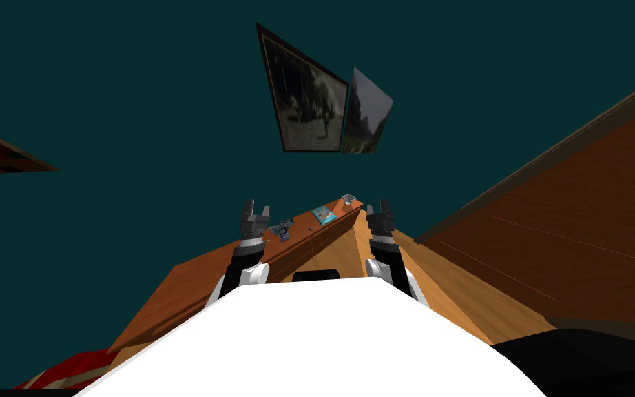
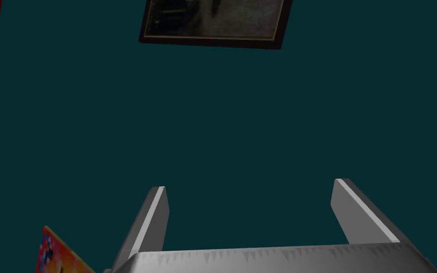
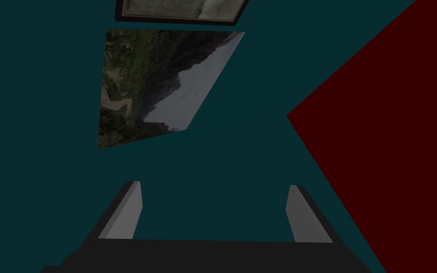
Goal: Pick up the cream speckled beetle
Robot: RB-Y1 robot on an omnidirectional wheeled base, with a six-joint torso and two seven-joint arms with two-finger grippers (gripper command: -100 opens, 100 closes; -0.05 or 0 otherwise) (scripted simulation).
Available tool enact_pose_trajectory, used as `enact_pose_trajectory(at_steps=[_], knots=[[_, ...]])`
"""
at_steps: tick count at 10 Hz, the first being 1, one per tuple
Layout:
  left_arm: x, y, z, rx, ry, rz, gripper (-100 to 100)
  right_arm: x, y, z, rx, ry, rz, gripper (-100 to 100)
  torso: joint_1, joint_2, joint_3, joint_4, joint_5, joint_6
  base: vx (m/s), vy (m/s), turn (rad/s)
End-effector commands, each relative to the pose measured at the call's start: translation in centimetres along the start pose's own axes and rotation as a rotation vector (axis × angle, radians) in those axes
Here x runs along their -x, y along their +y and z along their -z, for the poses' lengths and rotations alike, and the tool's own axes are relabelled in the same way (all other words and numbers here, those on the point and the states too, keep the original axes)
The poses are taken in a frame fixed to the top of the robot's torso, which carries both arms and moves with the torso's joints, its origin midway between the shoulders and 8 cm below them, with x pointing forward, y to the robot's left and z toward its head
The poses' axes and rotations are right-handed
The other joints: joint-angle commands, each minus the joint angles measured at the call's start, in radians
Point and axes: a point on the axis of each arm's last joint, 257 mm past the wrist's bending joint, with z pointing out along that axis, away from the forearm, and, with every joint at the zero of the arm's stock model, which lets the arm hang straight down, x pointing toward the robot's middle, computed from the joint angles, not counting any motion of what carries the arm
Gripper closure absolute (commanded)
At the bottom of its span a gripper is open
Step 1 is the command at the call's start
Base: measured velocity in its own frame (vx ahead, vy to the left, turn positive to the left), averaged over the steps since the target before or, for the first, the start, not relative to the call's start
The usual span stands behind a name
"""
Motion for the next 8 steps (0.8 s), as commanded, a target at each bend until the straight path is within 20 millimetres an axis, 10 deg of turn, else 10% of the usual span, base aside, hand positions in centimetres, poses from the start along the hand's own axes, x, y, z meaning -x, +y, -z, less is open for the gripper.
enact_pose_trajectory(at_steps=[1,8], knots=[[0.2,1.4,0.3,0.038,0.029,-0.034,-100,0.0,0.0,0.0,0.0,0.0,0.0,0,0.0,0.0,0.0,0.0,0.0,0.0,0.022,-0.042,0.01],[5.3,10.2,3.2,0.279,0.042,-0.205,-100,0.0,0.0,0.0,0.0,0.0,0.0,0,-0.011,-0.004,-0.002,-0.001,-0.003,0.0,0.06,-0.151,0.027]])
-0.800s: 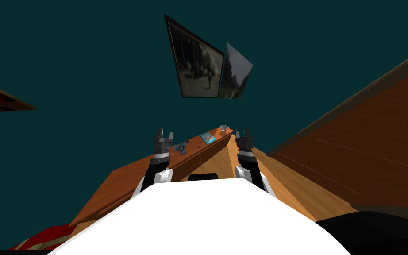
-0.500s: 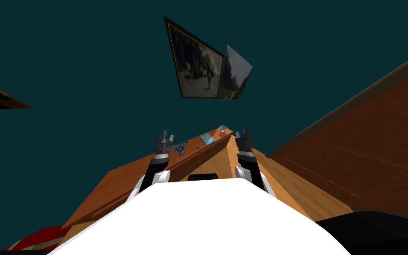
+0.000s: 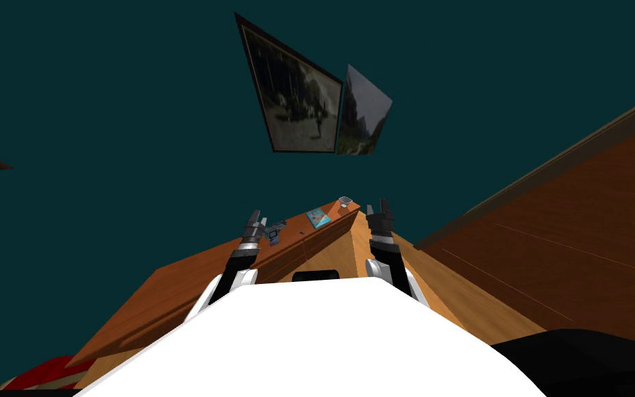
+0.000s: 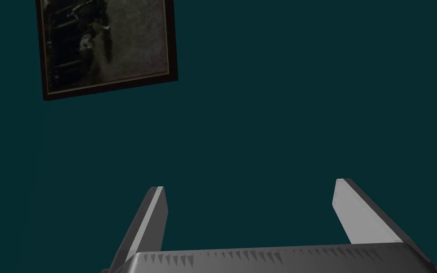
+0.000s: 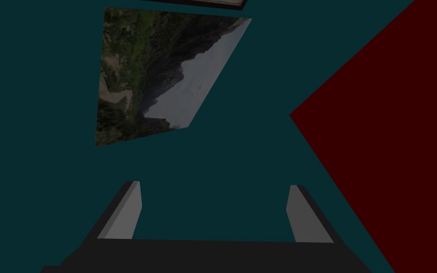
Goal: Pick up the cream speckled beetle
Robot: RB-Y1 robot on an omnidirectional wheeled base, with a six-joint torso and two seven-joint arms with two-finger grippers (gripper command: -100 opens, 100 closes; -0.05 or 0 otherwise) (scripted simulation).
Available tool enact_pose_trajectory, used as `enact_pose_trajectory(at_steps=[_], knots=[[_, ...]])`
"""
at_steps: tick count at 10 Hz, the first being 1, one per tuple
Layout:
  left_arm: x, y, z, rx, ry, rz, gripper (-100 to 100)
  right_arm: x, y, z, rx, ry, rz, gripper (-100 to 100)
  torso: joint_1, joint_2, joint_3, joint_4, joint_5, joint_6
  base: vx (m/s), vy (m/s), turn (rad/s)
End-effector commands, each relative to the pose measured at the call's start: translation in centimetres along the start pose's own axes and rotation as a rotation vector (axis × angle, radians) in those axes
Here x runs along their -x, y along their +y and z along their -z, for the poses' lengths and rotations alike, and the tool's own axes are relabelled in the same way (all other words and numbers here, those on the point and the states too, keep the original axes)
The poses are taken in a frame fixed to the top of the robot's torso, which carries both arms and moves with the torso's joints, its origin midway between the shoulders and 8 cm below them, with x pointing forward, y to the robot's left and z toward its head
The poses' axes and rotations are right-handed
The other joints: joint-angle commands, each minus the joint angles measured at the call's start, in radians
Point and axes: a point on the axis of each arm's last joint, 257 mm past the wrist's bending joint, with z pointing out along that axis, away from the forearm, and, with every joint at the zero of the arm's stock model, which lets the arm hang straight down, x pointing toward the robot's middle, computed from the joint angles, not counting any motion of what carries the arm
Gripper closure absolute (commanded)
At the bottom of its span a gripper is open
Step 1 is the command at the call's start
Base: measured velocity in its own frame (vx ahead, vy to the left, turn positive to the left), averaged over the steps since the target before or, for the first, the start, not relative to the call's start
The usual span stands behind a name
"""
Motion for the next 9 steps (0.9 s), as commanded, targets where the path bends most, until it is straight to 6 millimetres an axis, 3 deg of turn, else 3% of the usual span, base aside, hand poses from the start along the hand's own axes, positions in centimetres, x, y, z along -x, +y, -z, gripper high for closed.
enact_pose_trajectory(at_steps=[1,4,5,7,8,9], knots=[[0.8,2.1,0.0,0.055,-0.009,-0.033,-100,0.0,0.0,0.0,0.0,0.0,0.0,0,0.0,0.0,0.0,0.0,0.0,0.0,0.037,-0.098,0.013],[4.4,7.9,1.5,0.206,-0.046,-0.11,-100,0.0,0.0,0.0,0.0,0.0,0.0,0,-0.004,-0.001,0.0,0.0,-0.001,0.0,0.072,-0.184,0.035],[4.4,8.1,1.6,0.211,-0.047,-0.11,-100,0.0,0.0,0.0,0.0,0.0,0.0,0,-0.004,-0.003,-0.001,-0.001,-0.001,0.0,0.057,-0.138,0.016],[7.1,11.5,2.9,0.306,-0.08,-0.154,-100,0.0,0.0,0.0,0.0,0.0,0.0,0,0.001,-0.001,0.0,0.0,0.0,0.0,0.064,-0.142,0.019],[7.2,12.1,3.2,0.319,-0.08,-0.153,-100,0.0,0.0,0.0,0.0,0.0,0.0,0,-0.002,-0.002,-0.001,0.0,0.0,0.0,0.065,-0.139,0.02],[8.6,14.0,4.1,0.373,-0.099,-0.171,-100,0.0,0.0,0.0,0.0,0.0,0.0,0,-0.001,-0.002,-0.001,0.0,0.0,0.0,0.054,-0.123,0.016]])
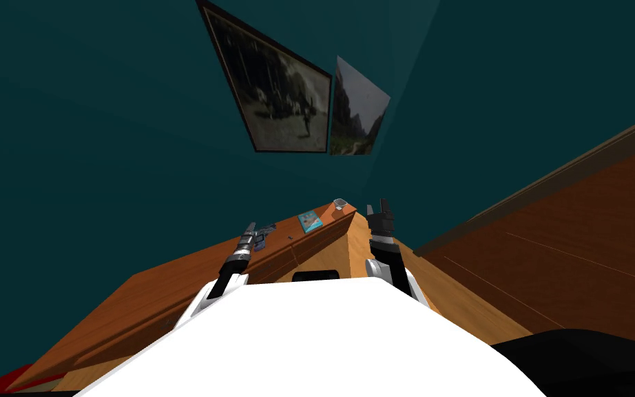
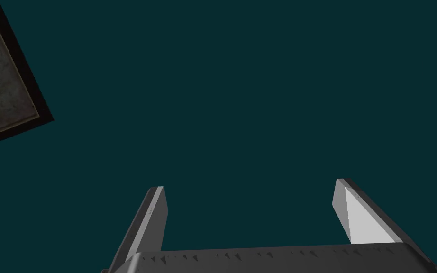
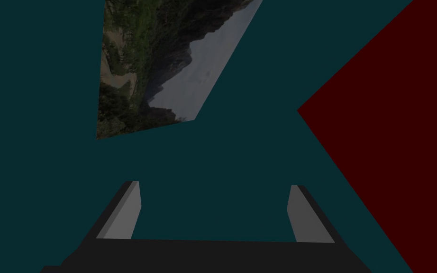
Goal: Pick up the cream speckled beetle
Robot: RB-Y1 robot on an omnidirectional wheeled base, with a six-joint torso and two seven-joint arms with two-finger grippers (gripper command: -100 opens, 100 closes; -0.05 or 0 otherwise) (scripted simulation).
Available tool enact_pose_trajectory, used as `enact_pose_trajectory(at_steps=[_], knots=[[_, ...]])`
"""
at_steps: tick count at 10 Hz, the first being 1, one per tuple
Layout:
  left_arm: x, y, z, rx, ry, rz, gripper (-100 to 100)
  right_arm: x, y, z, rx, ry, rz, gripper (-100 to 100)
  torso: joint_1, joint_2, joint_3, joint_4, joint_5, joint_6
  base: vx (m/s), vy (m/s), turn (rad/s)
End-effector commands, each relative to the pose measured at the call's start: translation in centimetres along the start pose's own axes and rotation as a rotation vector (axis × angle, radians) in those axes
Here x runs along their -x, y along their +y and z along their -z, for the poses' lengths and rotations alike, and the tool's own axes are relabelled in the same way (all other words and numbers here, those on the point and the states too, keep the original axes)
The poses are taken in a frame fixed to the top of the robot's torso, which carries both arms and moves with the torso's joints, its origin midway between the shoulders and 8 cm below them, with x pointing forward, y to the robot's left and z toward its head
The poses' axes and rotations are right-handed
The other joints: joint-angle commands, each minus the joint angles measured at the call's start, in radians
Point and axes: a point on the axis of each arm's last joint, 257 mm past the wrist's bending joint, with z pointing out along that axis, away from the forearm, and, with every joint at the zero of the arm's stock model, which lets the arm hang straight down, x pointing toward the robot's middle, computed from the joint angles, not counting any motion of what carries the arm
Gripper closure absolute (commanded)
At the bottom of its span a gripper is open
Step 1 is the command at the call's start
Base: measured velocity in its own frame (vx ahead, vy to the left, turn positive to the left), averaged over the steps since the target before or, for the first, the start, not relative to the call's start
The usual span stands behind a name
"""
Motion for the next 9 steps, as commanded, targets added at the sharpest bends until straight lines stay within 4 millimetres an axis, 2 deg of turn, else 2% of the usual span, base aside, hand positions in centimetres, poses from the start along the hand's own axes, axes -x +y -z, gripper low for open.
enact_pose_trajectory(at_steps=[1,2,3,4,5,6,7,8,9], knots=[[1.9,3.1,0.2,0.084,-0.026,-0.025,-100,0.0,0.0,0.0,0.0,0.0,0.0,0,0.0,0.0,0.0,0.0,0.0,0.0,0.065,-0.166,0.027],[1.9,3.1,0.2,0.084,-0.026,-0.025,-100,0.0,0.0,0.0,0.0,0.0,0.0,0,-0.002,0.0,0.0,0.0,0.0,0.0,0.055,-0.135,0.021],[2.9,5.4,0.4,0.14,-0.043,-0.037,-100,0.0,0.0,0.0,0.0,0.0,0.0,0,-0.001,0.0,0.0,0.0,0.0,0.0,0.063,-0.134,0.014],[3.9,6.7,0.4,0.176,-0.059,-0.047,-100,0.0,0.0,0.0,0.0,0.0,0.0,0,-0.001,0.0,0.0,0.0,0.0,0.0,0.085,-0.173,0.028],[3.9,7.6,0.6,0.195,-0.059,-0.046,-100,0.0,0.0,0.0,0.0,0.0,0.0,0,-0.002,-0.001,-0.001,0.0,-0.001,0.0,0.065,-0.116,0.018],[3.9,7.6,0.6,0.195,-0.059,-0.046,-100,0.0,0.0,0.0,0.0,0.0,0.0,0,0.0,-0.001,0.0,0.0,0.0,0.0,0.023,-0.035,0.0],[4.8,9.5,0.8,0.243,-0.073,-0.053,-100,0.0,0.0,0.0,0.0,0.0,0.0,0,0.005,0.002,0.001,0.0,0.001,0.0,0.037,-0.058,0.01],[4.8,9.8,1.0,0.249,-0.073,-0.052,-100,0.0,0.0,0.0,0.0,0.0,0.0,0,0.005,0.001,0.001,0.0,0.001,0.0,0.039,-0.062,0.015],[5.5,11.4,1.1,0.292,-0.087,-0.057,-100,0.0,0.0,0.0,0.0,0.0,0.0,0,0.005,0.001,0.001,0.0,0.001,0.0,0.05,-0.095,0.017]])
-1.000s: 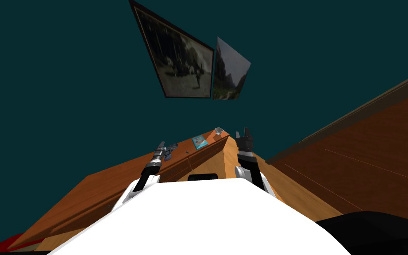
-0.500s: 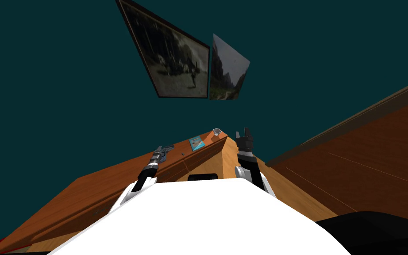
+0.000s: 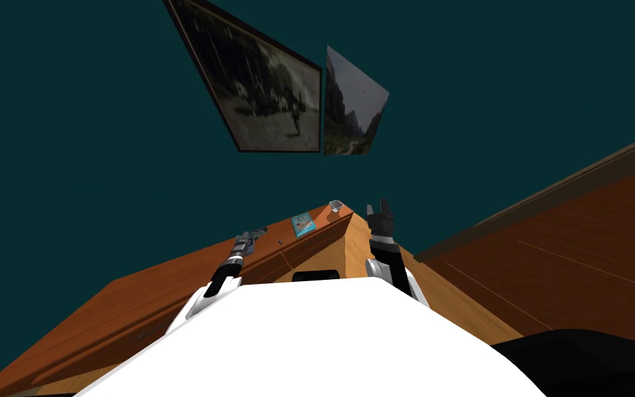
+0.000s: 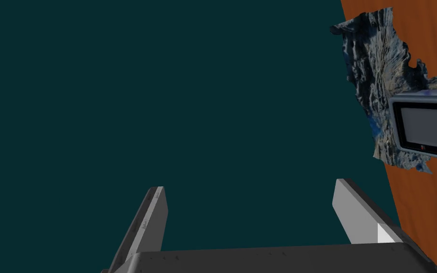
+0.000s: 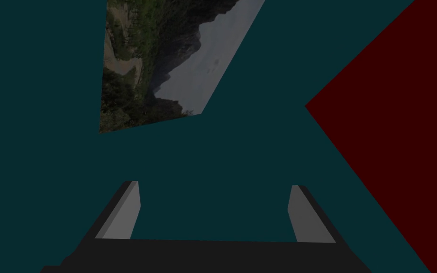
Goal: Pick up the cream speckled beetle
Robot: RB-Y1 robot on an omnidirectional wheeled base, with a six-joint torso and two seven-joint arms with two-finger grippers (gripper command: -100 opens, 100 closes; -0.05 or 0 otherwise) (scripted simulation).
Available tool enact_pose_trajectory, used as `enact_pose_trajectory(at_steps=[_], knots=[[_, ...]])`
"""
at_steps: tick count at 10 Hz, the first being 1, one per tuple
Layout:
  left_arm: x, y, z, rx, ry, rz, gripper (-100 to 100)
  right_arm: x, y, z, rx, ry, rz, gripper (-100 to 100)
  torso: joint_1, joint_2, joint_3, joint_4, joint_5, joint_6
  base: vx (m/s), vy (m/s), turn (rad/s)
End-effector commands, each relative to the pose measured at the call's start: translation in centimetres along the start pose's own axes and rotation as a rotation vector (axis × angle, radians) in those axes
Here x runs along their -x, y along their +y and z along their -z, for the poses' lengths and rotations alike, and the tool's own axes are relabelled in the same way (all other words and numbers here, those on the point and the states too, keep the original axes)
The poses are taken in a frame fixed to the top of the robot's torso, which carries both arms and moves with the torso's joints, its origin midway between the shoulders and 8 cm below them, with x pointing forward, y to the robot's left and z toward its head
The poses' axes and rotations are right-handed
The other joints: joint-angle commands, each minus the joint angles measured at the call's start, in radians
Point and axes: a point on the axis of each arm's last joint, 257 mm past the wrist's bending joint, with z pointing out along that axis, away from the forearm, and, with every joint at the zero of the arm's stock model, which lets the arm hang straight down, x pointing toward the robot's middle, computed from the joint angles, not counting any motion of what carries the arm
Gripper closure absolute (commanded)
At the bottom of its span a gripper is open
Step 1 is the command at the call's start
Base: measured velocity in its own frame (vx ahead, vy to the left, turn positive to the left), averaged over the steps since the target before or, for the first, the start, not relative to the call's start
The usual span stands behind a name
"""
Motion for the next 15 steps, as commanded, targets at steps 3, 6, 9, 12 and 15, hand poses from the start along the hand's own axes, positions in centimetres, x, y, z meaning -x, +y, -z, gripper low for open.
enact_pose_trajectory(at_steps=[3,6,9,12,15], knots=[[0.8,3.6,-0.2,0.087,-0.016,-0.004,-100,0.0,0.0,0.0,0.0,0.0,0.0,0,0.0,0.0,0.0,0.0,0.0,0.0,0.04,-0.087,0.015],[1.4,7.3,-0.6,0.186,-0.031,-0.003,-100,0.0,0.0,0.0,0.0,0.0,0.0,0,-0.002,-0.001,-0.001,0.0,0.0,0.0,0.06,-0.105,0.021],[1.6,11.4,-1.3,0.303,-0.038,0.008,-100,0.0,0.0,0.0,0.0,0.0,0.0,0,-0.001,-0.001,0.0,0.0,0.0,0.0,0.067,-0.103,0.019],[1.3,13.6,-1.1,0.36,-0.036,0.014,-100,0.0,0.0,0.0,0.0,0.0,0.0,0,0.001,-0.002,-0.001,0.0,0.0,0.0,0.067,-0.067,0.01],[0.7,15.5,-1.5,0.427,-0.03,0.026,-100,0.0,0.0,0.0,0.0,0.0,0.0,0,0.004,0.001,0.0,0.0,0.0,0.0,0.038,-0.041,0.01]])
